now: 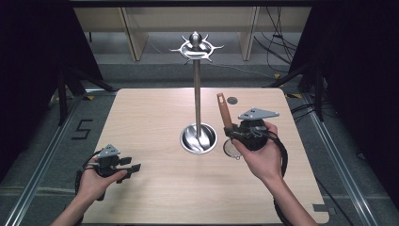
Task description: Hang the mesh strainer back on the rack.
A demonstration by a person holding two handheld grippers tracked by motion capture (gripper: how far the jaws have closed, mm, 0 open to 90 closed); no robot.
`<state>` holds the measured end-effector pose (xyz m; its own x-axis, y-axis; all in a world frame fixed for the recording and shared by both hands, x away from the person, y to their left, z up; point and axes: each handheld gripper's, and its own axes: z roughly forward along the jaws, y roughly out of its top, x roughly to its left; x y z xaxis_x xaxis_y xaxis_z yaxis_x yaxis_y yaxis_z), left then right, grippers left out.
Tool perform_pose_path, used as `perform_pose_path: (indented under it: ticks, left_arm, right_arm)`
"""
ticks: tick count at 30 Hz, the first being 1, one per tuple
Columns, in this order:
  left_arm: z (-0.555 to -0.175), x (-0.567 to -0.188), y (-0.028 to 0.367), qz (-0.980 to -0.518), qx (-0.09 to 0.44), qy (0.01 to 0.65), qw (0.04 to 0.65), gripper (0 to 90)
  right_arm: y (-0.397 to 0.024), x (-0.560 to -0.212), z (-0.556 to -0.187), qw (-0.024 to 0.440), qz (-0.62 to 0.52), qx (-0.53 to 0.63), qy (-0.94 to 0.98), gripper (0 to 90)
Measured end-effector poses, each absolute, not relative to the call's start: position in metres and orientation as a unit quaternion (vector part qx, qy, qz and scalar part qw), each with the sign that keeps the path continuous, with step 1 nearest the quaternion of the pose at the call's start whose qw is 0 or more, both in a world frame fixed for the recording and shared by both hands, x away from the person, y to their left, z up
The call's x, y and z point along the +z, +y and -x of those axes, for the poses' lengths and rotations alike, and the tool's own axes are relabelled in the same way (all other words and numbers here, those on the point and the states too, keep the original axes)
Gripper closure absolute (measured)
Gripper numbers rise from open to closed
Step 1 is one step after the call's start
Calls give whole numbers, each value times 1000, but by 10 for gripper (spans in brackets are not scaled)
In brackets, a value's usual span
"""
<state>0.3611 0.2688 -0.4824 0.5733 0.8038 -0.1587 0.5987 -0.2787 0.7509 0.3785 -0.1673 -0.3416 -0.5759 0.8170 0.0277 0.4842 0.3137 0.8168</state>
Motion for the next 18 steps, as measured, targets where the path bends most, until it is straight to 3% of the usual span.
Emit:
perform_pose_path:
  ticks: [18]
  left_arm:
    - [-361,-482,270,-792,124,443,403,444]
  right_arm:
    - [-166,-331,-383,199,-419,431,774,714]
